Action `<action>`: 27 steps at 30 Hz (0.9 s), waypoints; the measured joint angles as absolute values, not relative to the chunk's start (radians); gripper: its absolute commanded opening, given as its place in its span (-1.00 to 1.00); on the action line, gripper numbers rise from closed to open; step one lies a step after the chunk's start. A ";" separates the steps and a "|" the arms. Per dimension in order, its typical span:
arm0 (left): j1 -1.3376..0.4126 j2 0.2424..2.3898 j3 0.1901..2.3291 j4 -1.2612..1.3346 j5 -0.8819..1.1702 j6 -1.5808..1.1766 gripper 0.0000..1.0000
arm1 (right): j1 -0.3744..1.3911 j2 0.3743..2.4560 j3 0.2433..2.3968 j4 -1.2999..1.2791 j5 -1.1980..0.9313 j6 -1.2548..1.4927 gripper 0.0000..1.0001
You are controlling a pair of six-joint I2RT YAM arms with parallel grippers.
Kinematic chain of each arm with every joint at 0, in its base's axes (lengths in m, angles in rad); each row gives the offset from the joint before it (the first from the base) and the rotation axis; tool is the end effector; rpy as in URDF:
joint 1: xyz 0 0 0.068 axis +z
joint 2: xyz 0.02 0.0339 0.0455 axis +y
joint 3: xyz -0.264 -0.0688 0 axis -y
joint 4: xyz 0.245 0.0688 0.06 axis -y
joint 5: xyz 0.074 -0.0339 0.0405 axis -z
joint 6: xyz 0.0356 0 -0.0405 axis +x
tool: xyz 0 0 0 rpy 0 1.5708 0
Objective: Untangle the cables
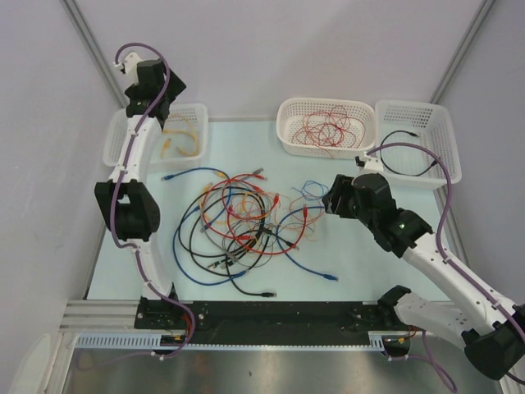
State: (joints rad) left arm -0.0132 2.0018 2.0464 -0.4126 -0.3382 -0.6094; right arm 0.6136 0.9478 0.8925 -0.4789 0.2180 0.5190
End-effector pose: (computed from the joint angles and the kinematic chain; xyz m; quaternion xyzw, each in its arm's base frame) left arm 0.4729 0.0056 0.3855 -0.3297 0.7490 -0.0387 0.5734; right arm 0.1741 0.1132 0.3189 0.0130 0.8651 0.1845 0.4663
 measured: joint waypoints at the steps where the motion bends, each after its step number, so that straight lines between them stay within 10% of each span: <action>1: -0.014 2.000 2.039 -0.412 -0.340 -0.618 0.99 | 0.609 0.949 0.891 -0.479 0.215 0.519 0.22; 16: -0.368 1.336 1.354 -0.244 -0.257 -0.566 0.91 | 0.605 0.935 0.878 -0.451 0.159 0.523 0.21; 27: -0.647 1.309 0.922 -0.390 -0.259 -0.561 0.99 | 0.661 0.931 0.848 -0.458 0.151 0.533 0.21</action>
